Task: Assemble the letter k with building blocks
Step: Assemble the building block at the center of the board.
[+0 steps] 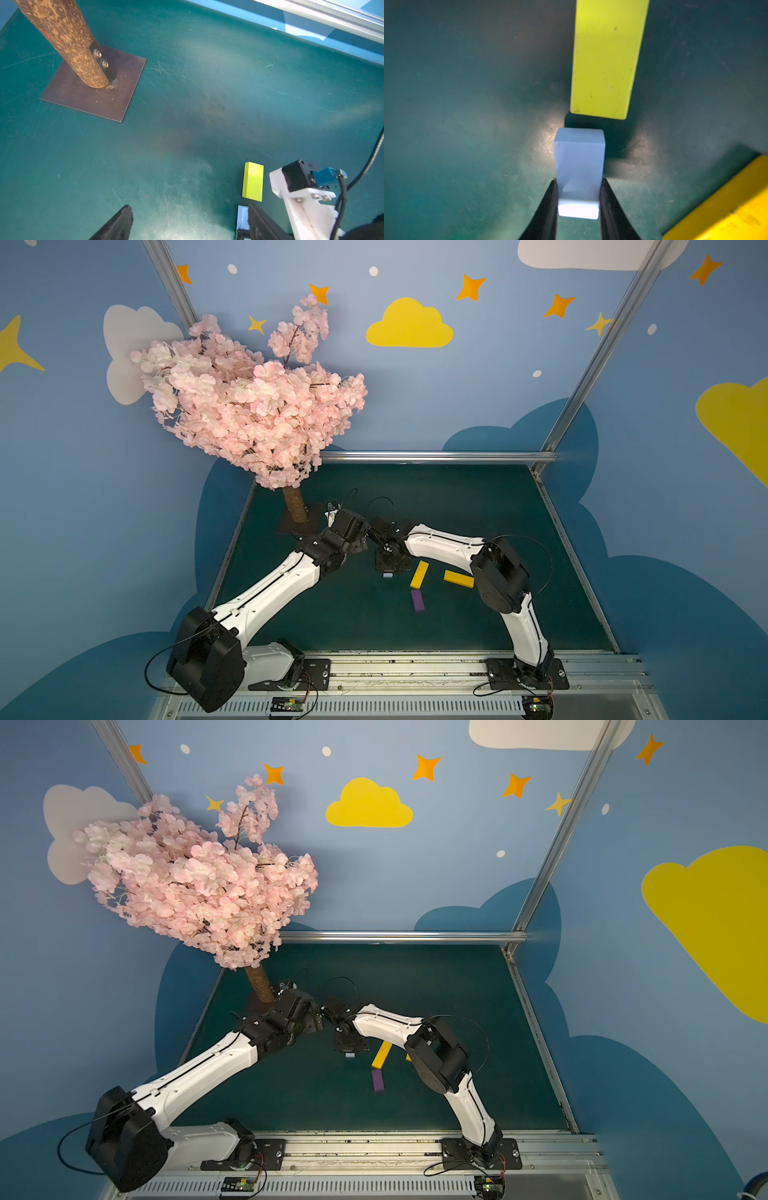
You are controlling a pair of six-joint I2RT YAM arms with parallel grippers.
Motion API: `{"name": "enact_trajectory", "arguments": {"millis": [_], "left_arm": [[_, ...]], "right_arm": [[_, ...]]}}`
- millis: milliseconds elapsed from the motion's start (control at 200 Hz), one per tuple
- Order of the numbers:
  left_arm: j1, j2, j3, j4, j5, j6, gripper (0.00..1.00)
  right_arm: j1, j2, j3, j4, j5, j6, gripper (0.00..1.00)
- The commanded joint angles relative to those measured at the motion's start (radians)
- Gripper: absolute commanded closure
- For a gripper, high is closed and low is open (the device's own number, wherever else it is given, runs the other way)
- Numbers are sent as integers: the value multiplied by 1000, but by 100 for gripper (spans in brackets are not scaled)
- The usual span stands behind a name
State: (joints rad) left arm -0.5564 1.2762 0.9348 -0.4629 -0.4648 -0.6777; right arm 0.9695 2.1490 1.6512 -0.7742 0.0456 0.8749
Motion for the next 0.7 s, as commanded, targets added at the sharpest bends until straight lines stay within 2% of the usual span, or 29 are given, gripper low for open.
{"name": "enact_trajectory", "arguments": {"millis": [0, 696], "left_arm": [[1, 0, -7, -1, 2, 10, 12], [1, 3, -16, 13, 6, 13, 12]], "right_arm": [[-9, 19, 16, -40, 10, 2, 100], [-43, 42, 19, -23, -15, -37, 100]]}}
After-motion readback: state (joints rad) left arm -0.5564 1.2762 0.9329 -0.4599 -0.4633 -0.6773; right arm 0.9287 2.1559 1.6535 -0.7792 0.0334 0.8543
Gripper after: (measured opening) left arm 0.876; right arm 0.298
